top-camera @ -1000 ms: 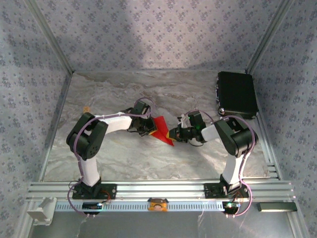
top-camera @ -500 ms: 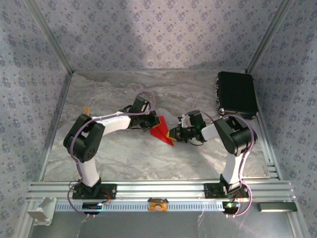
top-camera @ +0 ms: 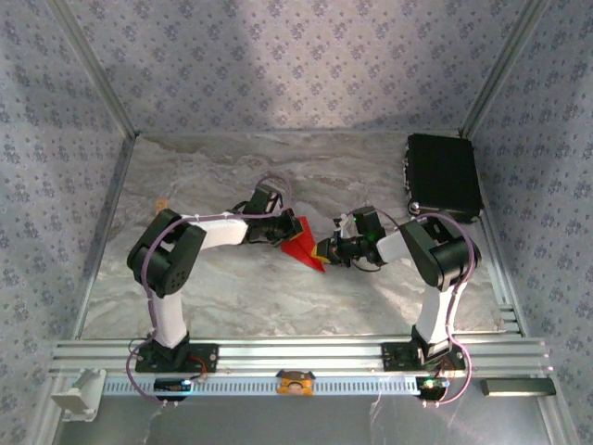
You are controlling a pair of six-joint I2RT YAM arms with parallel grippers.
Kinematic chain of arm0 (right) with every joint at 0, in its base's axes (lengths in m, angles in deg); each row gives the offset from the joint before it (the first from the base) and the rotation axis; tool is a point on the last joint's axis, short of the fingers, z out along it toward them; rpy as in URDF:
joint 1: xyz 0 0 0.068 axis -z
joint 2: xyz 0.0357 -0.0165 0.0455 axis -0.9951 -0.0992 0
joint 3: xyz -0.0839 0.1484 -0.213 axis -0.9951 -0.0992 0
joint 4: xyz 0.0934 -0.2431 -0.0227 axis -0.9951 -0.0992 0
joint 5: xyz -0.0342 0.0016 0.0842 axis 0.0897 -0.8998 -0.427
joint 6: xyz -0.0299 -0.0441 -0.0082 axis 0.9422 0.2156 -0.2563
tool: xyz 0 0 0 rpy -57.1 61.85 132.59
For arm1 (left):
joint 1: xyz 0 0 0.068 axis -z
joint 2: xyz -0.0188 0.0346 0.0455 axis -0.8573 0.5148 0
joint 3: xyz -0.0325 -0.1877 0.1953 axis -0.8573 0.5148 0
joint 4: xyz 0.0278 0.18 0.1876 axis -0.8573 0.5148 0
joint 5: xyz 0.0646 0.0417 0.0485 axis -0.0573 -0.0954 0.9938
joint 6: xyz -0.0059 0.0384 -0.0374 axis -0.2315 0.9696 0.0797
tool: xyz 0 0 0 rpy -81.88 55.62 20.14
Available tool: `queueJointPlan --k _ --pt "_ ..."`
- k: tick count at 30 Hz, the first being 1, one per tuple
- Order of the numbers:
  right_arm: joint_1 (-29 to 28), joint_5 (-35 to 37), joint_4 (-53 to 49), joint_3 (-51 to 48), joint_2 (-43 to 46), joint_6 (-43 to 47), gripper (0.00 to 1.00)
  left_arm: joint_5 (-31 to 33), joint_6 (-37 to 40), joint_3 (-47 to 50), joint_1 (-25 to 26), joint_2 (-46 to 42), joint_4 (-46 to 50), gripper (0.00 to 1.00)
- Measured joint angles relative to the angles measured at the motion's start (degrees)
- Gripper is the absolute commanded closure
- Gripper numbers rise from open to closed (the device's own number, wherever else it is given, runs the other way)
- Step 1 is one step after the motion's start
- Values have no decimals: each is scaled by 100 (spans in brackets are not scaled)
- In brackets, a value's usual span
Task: Fold a paper plane with a square sheet of paper (pick it up from the middle)
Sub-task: Fourth fold the wing at the center of the table.
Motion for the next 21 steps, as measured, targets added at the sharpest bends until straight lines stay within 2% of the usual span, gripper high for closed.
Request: queueJointPlan --k 21 --pt "26 -50 55 2 -44 -155 100 2 -61 83 0 227 -229 95"
